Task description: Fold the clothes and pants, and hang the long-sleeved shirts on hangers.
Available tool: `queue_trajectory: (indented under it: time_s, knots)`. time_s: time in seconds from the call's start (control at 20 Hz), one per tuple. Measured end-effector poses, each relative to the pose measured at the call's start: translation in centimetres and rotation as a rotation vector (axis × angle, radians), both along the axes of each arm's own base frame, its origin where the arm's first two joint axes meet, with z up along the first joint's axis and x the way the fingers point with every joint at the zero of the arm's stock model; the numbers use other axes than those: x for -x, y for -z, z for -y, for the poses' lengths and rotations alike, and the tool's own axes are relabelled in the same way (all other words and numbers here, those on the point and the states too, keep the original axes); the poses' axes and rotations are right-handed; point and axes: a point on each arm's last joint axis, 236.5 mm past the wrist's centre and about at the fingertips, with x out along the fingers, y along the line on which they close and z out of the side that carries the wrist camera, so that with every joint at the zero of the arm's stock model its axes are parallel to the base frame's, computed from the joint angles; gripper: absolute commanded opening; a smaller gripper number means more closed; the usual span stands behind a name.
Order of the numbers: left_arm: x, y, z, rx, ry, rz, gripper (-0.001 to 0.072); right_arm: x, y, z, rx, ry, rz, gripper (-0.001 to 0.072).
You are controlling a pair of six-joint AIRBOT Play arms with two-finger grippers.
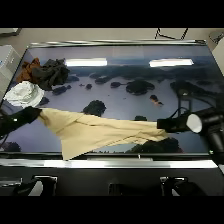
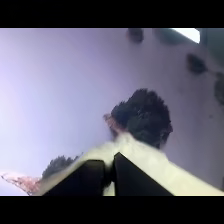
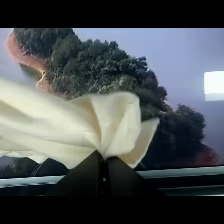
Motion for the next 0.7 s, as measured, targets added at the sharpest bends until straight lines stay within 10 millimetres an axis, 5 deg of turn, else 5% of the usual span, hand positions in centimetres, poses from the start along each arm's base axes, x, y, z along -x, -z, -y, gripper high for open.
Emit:
queue_trajectory:
  time_s: [0.15, 0.3, 0.4, 0.6, 0.65, 0.7]
  knots:
    - [-0.7, 4.7, 1.4, 0.065, 0.002, -0.114, 0.0675, 0.4, 3.3, -1.6, -0.064, 0.022, -0.067, 0.0036]
    - [0.0, 6.9, 1.0, 0.058, 0.028, -0.208, 0.0677, 0.6, 4.5, -2.5, -0.102, 0.038, -0.093, 0.0037]
    - [1.7, 7.6, -1.3, -0.004, 0.056, -0.301, 0.0650, 0.6, 4.8, -2.8, -0.115, 0.044, -0.100, 0.0037]
    - [10.1, 11.1, -4.5, 0.026, 0.077, -0.622, 0.0627, 0.7, 5.1, -3.1, -0.128, 0.051, -0.107, 0.0037]
    - [12.2, 12.2, -3.8, 0.078, 0.087, -0.688, 0.0490, 0.6, 5.1, -3.1, -0.129, 0.051, -0.106, 0.0037]
    - [14.0, 13.3, -2.7, 0.137, 0.099, -0.737, 0.0475, 0.7, 5.1, -3.1, -0.130, 0.051, -0.107, 0.0037]
